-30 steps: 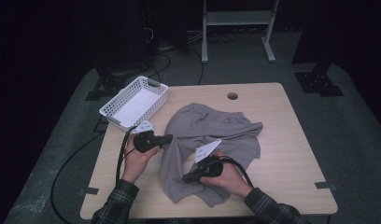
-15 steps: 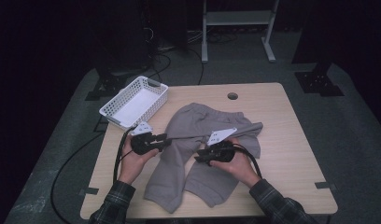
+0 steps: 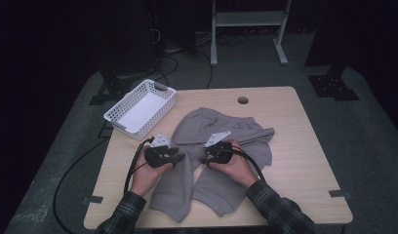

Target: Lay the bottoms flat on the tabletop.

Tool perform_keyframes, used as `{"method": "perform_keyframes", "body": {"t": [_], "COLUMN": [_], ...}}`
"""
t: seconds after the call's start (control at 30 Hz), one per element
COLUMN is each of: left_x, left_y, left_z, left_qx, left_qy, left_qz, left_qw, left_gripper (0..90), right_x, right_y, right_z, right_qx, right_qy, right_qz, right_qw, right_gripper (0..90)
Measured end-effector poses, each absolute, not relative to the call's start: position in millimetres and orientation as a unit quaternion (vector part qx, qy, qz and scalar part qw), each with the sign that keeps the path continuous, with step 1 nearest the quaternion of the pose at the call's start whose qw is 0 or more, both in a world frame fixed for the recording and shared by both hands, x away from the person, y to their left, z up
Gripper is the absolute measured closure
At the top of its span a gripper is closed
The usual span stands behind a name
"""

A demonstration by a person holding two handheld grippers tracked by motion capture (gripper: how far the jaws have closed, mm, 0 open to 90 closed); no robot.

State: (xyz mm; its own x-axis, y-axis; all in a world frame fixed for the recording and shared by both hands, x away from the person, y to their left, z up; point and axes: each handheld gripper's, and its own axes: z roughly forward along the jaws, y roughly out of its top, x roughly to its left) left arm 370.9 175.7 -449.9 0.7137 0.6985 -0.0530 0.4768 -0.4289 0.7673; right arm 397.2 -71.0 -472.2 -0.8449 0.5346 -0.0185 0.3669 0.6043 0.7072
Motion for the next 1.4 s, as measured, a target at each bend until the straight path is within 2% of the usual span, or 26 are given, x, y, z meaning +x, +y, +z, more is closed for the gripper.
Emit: {"method": "perform_keyframes", "body": {"t": [0.17,0.4,0.73,0.8,0.87,0.97,1.2,1.4], "left_x": [375.7,374.4,377.0,378.1,379.5,381.1,367.3,356.3], "left_y": [177.1,170.4,169.5,171.1,174.7,182.7,183.7,147.9], "left_z": [-457.3,-461.0,-463.3,-463.1,-463.1,-462.5,-440.5,-441.9], "left_qx": [0.847,0.865,0.875,0.874,0.871,0.863,0.838,0.848], "left_qy": [0.359,0.346,0.337,0.341,0.347,0.362,0.365,0.327], "left_qz": [0.133,0.146,0.153,0.155,0.160,0.166,0.172,0.124], "left_qw": [0.370,0.332,0.312,0.309,0.309,0.312,0.367,0.398], "left_gripper": [76.0,85.6,87.0,86.2,83.6,80.3,76.2,65.1], "right_x": [401.8,409.4,443.1,449.5,452.1,448.6,427.7,405.1], "right_y": [-75.9,-83.3,-96.4,-94.5,-92.4,-95.1,-113.1,-138.2], "right_z": [-466.8,-448.5,-423.8,-425.2,-427.9,-427.4,-424.2,-423.5], "right_qx": [0.257,0.262,0.290,0.294,0.296,0.296,0.289,0.286], "right_qy": [0.882,0.868,0.847,0.850,0.852,0.849,0.843,0.839], "right_qz": [0.377,0.402,0.410,0.402,0.396,0.405,0.428,0.443], "right_qw": [0.120,0.124,0.172,0.173,0.173,0.167,0.153,0.135], "right_gripper": [85.0,86.4,86.2,83.3,74.6,68.2,62.4,58.9]}}
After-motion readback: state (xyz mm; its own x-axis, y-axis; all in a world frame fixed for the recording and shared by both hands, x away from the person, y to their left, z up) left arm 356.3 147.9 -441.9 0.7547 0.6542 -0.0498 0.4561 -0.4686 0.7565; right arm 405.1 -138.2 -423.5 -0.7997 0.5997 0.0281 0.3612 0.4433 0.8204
